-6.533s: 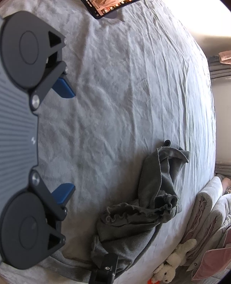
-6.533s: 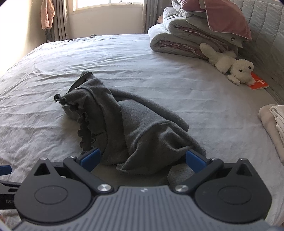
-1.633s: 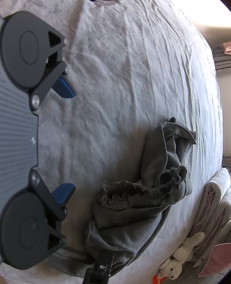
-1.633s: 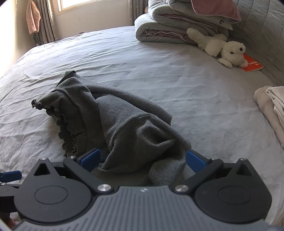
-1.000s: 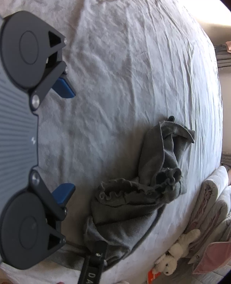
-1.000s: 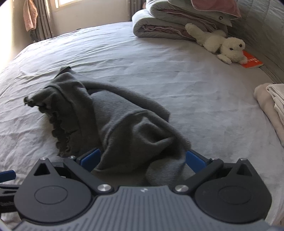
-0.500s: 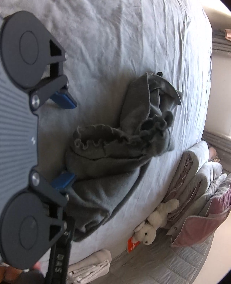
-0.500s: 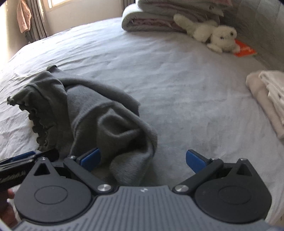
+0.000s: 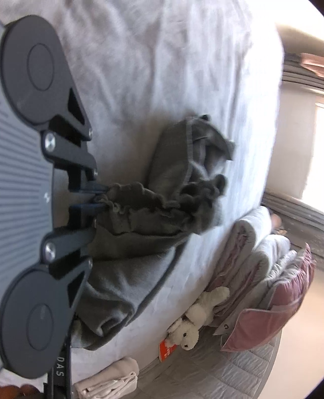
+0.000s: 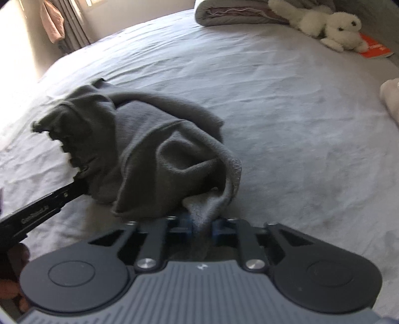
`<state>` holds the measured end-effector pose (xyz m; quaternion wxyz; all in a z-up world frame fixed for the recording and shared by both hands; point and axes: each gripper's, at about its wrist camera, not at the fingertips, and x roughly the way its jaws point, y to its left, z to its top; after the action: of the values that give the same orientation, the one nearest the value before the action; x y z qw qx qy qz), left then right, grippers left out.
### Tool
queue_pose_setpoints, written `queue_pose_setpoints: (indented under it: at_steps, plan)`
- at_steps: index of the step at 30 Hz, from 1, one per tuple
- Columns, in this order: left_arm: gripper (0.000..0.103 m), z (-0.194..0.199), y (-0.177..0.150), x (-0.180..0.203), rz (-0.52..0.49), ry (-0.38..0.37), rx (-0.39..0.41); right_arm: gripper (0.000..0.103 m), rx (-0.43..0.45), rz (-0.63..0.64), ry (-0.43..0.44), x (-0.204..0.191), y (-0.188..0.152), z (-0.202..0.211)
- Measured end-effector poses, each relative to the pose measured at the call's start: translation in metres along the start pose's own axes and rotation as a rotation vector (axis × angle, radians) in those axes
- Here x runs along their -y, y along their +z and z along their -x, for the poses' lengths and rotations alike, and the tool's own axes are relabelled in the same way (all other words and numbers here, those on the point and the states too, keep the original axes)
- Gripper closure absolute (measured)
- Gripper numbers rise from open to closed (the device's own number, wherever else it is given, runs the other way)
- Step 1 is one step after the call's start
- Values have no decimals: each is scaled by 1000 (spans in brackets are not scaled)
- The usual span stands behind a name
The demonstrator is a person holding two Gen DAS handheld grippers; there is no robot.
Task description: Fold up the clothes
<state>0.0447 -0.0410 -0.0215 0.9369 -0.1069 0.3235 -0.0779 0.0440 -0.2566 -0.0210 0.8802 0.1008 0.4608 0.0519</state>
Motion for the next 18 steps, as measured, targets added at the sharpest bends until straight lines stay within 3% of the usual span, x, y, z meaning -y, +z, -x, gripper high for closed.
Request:
queue_pose_setpoints:
  at_steps: [4, 18]
  plan:
    - [96, 15, 10, -5, -37, 65, 56, 91, 15, 16, 62, -8, 0, 10]
    - [97, 60, 49, -50, -61, 324, 215, 92, -67, 122, 483, -77, -7, 24]
